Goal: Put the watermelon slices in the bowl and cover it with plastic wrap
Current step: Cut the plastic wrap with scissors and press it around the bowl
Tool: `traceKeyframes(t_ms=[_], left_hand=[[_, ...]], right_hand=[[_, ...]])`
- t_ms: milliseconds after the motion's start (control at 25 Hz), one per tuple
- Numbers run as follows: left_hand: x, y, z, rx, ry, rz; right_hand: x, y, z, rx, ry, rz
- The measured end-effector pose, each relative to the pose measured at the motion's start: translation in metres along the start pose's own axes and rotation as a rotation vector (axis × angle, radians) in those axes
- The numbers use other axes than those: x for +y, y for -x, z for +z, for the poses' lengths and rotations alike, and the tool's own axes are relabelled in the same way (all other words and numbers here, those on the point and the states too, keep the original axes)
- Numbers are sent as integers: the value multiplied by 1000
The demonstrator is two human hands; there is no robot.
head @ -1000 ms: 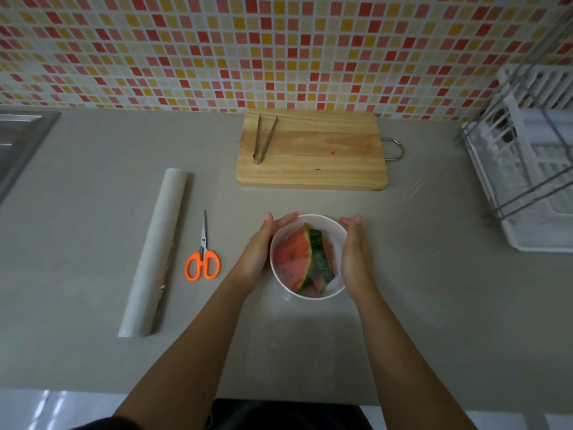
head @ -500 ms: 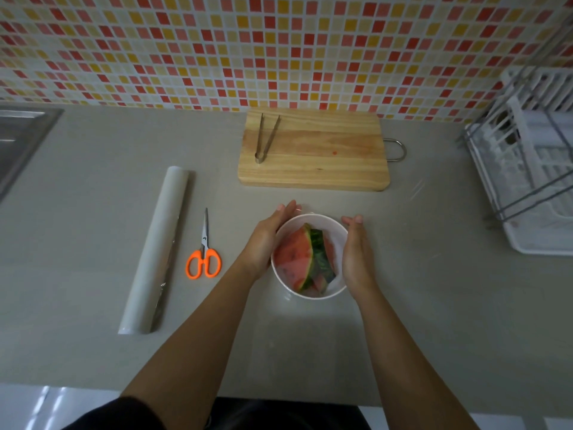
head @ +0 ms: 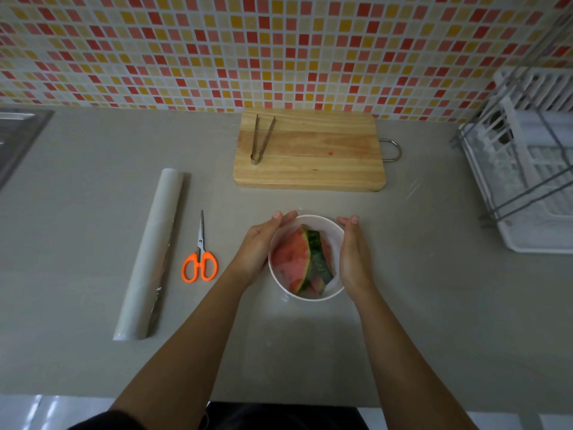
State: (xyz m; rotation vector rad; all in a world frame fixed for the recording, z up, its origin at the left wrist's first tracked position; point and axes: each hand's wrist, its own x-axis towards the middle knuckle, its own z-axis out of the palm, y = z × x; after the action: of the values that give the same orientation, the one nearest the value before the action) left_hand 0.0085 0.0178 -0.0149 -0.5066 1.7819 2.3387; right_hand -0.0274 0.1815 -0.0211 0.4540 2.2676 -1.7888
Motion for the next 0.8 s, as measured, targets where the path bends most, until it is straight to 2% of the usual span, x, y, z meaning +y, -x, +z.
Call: traceKeyframes(t_ms=[160, 480, 600, 800], left_hand=[[1, -2, 1, 105, -99, 74], [2, -5, 2, 169, -172, 21], [5, -6, 1, 190, -286, 15], [8, -11, 1, 239, -633, 84]], right_hand=[[0, 0, 0, -18, 54, -4], [0, 1, 0, -1, 60, -25], [-1, 1, 0, 2, 62, -20], [-3, 2, 0, 17, 22, 0]])
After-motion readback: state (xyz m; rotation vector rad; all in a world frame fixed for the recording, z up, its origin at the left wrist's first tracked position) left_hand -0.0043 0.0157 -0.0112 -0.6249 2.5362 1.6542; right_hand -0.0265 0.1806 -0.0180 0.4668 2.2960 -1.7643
